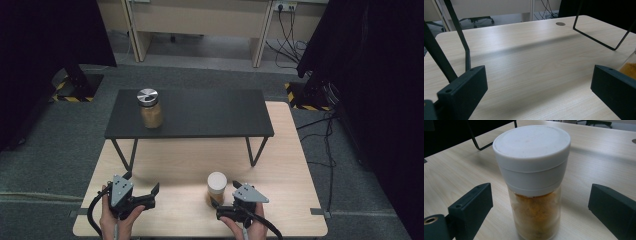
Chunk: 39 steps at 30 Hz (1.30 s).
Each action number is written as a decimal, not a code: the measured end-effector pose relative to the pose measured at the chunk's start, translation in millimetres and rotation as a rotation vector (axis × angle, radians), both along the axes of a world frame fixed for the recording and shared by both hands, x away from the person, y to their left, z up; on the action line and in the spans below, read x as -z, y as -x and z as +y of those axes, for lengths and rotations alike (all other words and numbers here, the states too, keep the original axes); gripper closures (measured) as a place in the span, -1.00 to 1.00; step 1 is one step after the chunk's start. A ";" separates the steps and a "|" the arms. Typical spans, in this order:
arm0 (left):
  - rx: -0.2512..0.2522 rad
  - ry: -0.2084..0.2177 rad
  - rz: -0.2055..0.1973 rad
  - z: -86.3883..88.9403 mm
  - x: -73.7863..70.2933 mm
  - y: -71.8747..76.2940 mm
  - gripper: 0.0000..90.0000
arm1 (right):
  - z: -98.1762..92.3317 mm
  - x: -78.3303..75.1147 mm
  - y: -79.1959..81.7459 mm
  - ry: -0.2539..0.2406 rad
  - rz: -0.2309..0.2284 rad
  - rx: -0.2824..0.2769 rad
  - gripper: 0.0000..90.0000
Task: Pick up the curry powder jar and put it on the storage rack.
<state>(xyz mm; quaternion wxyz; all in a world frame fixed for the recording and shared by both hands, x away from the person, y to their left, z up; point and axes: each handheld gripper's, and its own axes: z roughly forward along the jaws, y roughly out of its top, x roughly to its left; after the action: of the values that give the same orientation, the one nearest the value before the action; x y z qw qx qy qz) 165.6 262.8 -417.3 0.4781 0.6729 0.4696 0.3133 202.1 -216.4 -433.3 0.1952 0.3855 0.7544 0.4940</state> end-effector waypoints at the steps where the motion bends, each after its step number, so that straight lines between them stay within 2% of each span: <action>1: -0.001 0.000 -0.001 0.0 0.0 0.0 -1.00 | 0.9 0.5 -1.0 0.000 0.000 -0.001 -0.87; 12: 0.000 0.002 0.000 0.2 0.0 -0.9 -1.00 | 11.6 12.3 -15.4 -0.017 0.002 -0.006 -0.82; 17: -0.005 0.005 -0.004 0.6 0.5 -0.5 -1.00 | 13.7 18.7 -19.1 -0.010 -0.003 -0.034 -0.56; 22: -0.002 0.004 0.001 0.7 0.7 -1.3 -1.00 | 14.4 20.9 -21.1 0.002 -0.008 -0.042 -0.46; 26: -0.003 0.008 0.004 0.8 1.3 -1.9 -1.00 | 12.8 24.1 -20.0 0.006 -0.025 -0.036 -0.31; 39: -0.005 0.015 0.008 1.9 1.9 -2.7 -1.00 | 11.3 32.0 -16.5 -0.015 -0.052 -0.030 -0.30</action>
<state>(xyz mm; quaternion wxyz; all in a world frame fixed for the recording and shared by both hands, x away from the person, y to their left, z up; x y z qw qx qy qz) 168.2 264.7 -419.2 0.4802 0.6694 0.4756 0.3083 218.6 -205.2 -465.3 0.2045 0.3628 0.7511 0.5123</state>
